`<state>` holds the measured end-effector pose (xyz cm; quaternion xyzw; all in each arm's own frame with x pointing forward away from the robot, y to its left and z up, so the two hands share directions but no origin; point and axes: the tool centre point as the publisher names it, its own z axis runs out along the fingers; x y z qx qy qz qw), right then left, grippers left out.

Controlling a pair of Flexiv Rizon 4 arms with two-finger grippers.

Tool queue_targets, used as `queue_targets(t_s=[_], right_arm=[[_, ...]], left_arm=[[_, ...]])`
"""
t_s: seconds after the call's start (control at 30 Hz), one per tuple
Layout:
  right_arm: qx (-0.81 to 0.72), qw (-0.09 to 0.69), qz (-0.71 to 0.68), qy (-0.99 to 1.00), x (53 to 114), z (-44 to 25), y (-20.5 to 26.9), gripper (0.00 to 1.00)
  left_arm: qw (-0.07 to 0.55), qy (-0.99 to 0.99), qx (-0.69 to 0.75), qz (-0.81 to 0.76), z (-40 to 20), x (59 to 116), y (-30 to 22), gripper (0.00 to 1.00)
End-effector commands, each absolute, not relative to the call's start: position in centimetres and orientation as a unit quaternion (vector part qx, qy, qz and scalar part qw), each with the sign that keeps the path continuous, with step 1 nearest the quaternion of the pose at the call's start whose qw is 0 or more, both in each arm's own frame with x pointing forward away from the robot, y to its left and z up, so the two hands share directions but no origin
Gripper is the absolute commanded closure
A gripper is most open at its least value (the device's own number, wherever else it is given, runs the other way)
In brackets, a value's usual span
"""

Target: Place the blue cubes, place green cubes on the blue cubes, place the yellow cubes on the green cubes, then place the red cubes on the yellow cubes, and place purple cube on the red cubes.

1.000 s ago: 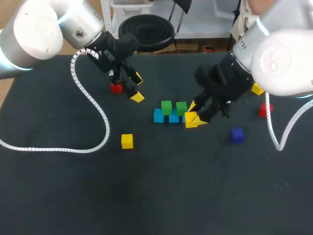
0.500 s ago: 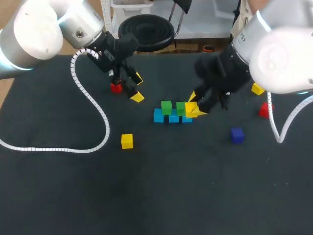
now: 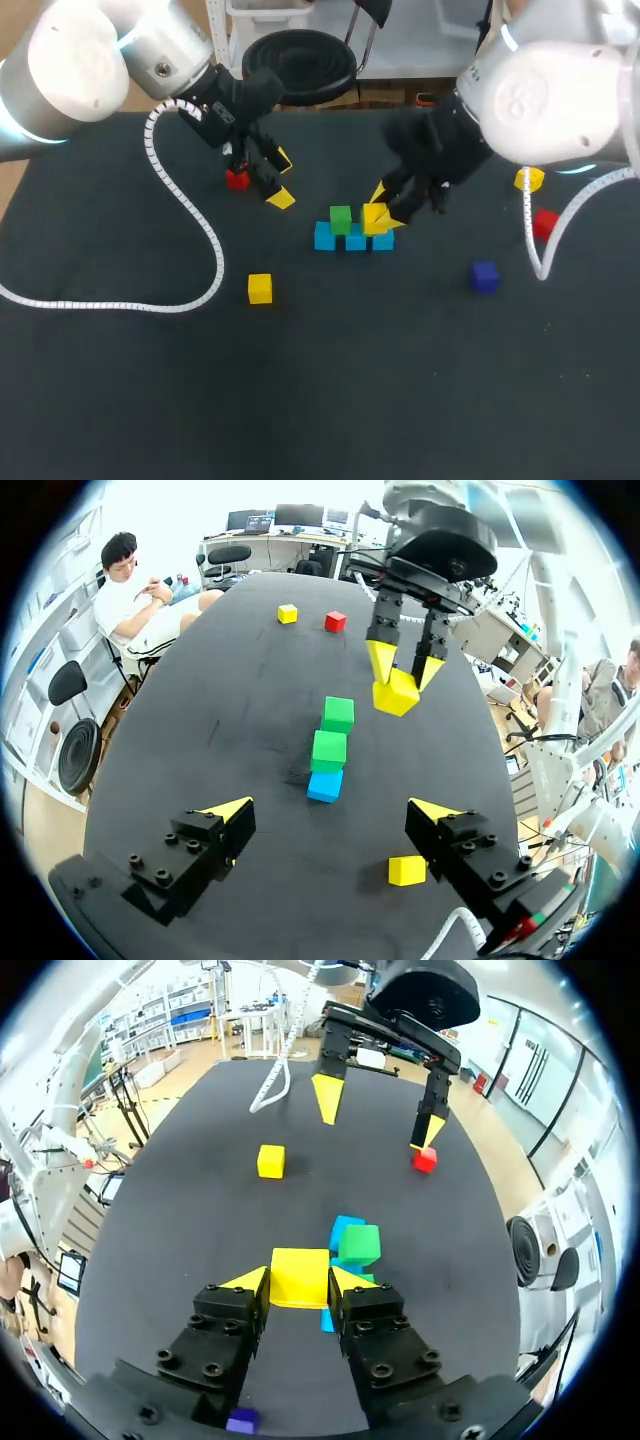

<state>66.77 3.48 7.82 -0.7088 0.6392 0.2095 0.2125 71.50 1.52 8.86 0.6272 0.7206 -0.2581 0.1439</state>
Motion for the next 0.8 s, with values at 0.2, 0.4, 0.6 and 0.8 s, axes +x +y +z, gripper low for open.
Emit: queue_targets(t_s=[0.2,0.4,0.6,0.8], right_arm=[[-0.715,0.196,0.21,0.637,68.4,7.7,4.6,1.0],[-0.71,0.198,0.215,0.641,68.5,7.1,4.7,1.0],[-0.705,0.201,0.216,0.645,68.8,6.8,4.5,1.0],[-0.704,0.201,0.218,0.645,69.2,6.6,4.8,1.0]], left_arm=[[0.144,0.72,0.628,-0.258,8.9,71.5,1.6,0.0],[0.144,0.72,0.628,-0.258,8.9,71.5,1.6,0.0],[0.144,0.72,0.628,-0.258,8.9,71.5,1.6,0.0],[0.144,0.72,0.628,-0.258,8.9,71.5,1.6,0.0]])
